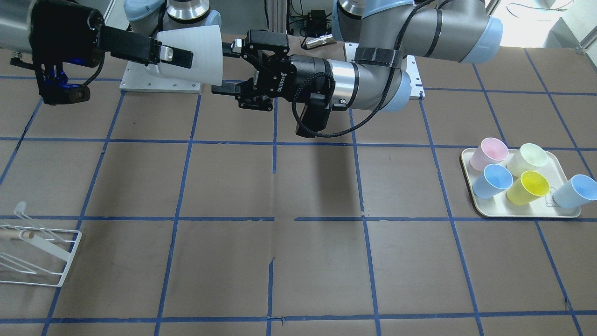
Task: Transfer IKEA cup to right arm and place on rack
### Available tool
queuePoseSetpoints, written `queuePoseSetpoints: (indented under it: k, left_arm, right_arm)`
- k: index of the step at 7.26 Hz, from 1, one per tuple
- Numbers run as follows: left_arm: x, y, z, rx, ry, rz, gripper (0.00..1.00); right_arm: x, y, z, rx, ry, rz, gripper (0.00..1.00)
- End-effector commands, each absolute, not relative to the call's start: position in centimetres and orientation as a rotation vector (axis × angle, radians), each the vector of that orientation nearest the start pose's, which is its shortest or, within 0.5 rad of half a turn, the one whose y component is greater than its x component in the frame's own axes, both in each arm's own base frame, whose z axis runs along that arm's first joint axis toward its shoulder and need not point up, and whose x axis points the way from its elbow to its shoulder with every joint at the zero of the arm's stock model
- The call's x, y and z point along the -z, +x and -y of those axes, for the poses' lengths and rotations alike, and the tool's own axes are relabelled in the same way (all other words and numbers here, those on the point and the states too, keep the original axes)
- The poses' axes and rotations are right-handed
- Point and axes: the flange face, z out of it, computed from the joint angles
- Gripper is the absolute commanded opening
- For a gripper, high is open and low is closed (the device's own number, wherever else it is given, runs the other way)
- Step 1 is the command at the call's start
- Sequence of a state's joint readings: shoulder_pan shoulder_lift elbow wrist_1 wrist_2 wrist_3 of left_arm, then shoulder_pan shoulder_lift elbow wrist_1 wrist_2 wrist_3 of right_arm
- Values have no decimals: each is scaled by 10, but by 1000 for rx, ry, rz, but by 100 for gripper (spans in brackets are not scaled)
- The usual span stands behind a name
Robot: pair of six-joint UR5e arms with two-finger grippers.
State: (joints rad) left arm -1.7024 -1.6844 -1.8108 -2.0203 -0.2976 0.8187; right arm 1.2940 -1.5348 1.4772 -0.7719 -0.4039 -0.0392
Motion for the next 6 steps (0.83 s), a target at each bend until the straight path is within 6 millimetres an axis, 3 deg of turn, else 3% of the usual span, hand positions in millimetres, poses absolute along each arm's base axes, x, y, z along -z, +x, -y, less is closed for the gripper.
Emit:
queuePoseSetpoints:
  k: [1,3,6]
  left_arm:
    - [-399,-266,484,-90,108,1370,92]
    - [-405,-234,490,-66,123,1430,96]
    - [-397,-126,505,-50,67,1728,97]
  right_arm:
    - [-515,71,504,-459,696,-1783,48]
    - [-509,52,506,-402,633,-1990,48]
    - [-495,20,514,-218,491,-2490,42]
